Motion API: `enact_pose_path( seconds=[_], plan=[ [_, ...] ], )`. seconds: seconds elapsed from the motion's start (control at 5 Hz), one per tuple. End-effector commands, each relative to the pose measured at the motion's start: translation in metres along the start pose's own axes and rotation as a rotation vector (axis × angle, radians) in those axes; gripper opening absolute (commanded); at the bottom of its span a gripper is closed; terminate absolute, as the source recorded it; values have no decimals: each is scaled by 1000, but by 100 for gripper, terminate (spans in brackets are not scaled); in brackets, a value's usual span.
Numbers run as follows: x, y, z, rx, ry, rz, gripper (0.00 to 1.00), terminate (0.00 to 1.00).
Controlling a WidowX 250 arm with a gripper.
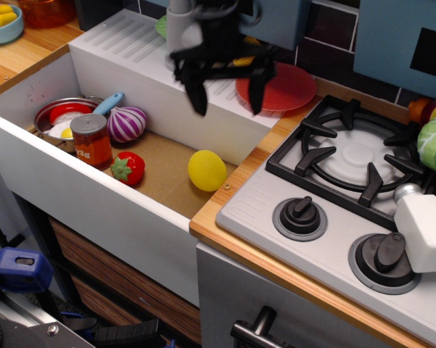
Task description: Put lemon on plate
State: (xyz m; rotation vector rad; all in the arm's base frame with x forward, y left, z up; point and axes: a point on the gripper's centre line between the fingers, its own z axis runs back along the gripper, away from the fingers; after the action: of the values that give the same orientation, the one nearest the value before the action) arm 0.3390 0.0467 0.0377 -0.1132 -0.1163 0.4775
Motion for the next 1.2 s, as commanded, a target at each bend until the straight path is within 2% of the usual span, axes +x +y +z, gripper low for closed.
enact_pose_path(
  seconds=[0.0, 0.2, 0.4, 0.8, 1.0],
  plan=[
    [2, 13, -33, -30, -51, 13, 100, 0],
    [1, 21, -47, 8, -86, 25, 100, 0],
    [6, 25, -58, -3, -111, 35, 100, 0],
    [10, 34, -62, -16, -116, 44, 100, 0],
    [18, 36, -67, -26, -141, 45, 100, 0]
  ],
)
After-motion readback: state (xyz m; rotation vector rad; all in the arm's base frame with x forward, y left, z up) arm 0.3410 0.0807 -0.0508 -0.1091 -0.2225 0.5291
